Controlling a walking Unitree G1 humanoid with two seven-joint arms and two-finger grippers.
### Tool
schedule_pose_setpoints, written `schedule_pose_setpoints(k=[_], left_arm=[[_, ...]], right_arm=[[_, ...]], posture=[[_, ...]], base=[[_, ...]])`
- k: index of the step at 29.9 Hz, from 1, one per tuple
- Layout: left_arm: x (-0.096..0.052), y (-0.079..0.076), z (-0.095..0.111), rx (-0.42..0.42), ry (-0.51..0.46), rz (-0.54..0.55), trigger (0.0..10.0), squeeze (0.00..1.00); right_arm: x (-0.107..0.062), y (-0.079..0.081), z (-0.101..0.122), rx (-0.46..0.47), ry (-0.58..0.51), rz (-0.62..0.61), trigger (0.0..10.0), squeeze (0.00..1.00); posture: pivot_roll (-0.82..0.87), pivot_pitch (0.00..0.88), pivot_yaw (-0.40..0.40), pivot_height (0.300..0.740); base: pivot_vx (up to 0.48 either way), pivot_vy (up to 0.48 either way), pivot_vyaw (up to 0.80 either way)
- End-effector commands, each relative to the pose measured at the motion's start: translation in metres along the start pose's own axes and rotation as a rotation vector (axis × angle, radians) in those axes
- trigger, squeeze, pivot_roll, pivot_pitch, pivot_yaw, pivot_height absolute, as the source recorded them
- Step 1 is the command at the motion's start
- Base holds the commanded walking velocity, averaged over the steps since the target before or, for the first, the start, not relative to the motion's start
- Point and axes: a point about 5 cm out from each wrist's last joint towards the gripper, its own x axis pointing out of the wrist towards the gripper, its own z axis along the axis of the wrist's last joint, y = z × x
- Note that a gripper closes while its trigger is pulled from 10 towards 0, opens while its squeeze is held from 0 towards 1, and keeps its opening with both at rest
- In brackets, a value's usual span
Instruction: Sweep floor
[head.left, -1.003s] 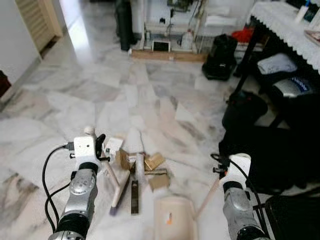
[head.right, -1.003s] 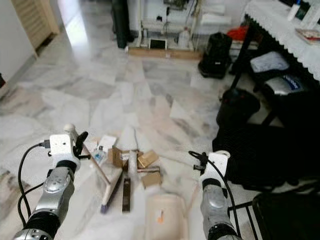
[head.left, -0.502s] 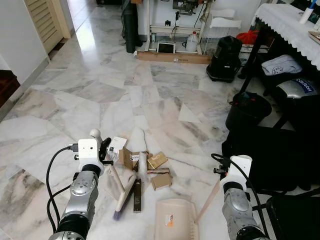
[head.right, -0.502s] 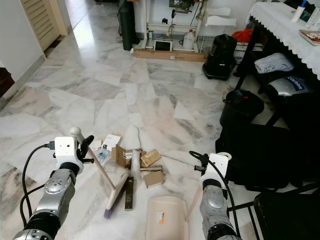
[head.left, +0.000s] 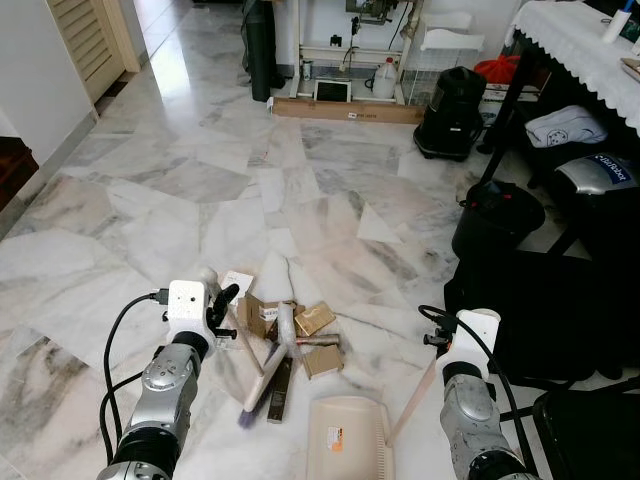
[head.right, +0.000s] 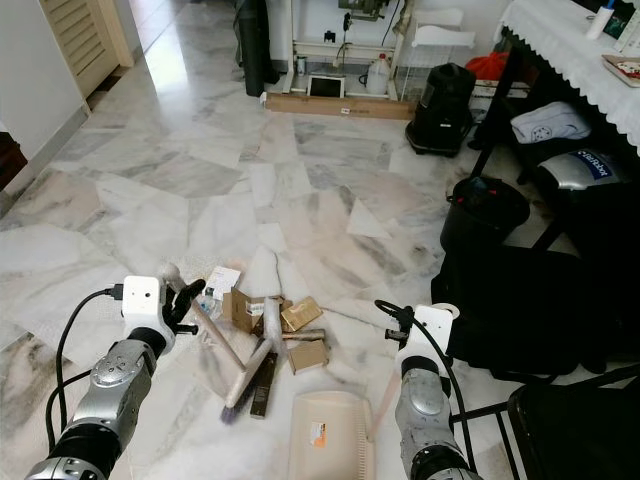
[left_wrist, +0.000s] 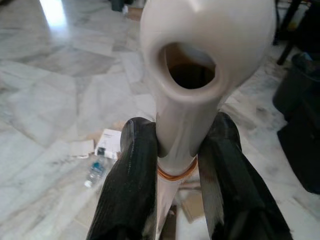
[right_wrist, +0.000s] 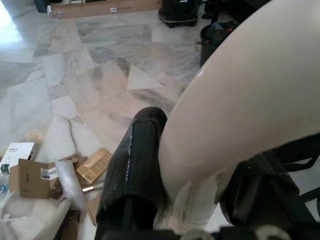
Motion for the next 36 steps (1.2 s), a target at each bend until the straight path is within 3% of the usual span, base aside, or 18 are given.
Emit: schedule_pose_setpoints(k=[1, 15, 21, 22, 26, 33, 36], left_arm=[[0.000, -0.003, -0.007, -0.025, 0.062, -0.050, 10.0, 0.00], [-0.013, 0.011, -0.022, -0.006, 0.265, -0.232, 10.0, 0.00], [-0.015, 0.022, -0.023, 0.015, 0.348, -0.218, 10.0, 0.00], [-0.014, 0.029, -0.024, -0.009, 0.405, -0.149, 10.0, 0.00], [-0.011, 0.033, -0.023, -0.093, 0.487, -0.061, 10.0, 0.00], [-0.007, 0.026, -0.010, -0.281, 0.511, -0.096, 10.0, 0.00], [-0.006, 0.027, -0.007, -0.324, 0.521, -0.098, 10.0, 0.00]], right_arm=[[0.000, 0.001, -0.004, -0.006, 0.031, 0.000, 10.0, 0.00], [0.001, 0.001, -0.003, -0.013, 0.040, -0.003, 10.0, 0.00], [0.001, 0.002, -0.003, -0.016, 0.043, -0.003, 10.0, 0.00], [0.002, 0.002, -0.003, -0.017, 0.044, -0.004, 10.0, 0.00], [0.002, 0.003, -0.003, -0.019, 0.050, -0.005, 10.0, 0.00], [0.002, 0.004, -0.003, -0.018, 0.054, -0.006, 10.0, 0.00], [0.002, 0.004, -0.003, -0.018, 0.056, -0.006, 10.0, 0.00]], posture=[[-0.01, 0.065, -0.041, 0.740], [-0.01, 0.054, -0.040, 0.740], [-0.01, 0.050, -0.039, 0.740], [0.00, 0.045, -0.038, 0.740], [0.00, 0.042, -0.037, 0.740], [0.00, 0.042, -0.035, 0.740], [0.01, 0.042, -0.035, 0.740]], base=[[0.000, 0.000, 0.00], [0.000, 0.000, 0.00], [0.000, 0.000, 0.00], [0.000, 0.000, 0.00], [0.000, 0.000, 0.00], [0.000, 0.000, 0.00], [0.000, 0.000, 0.00]])
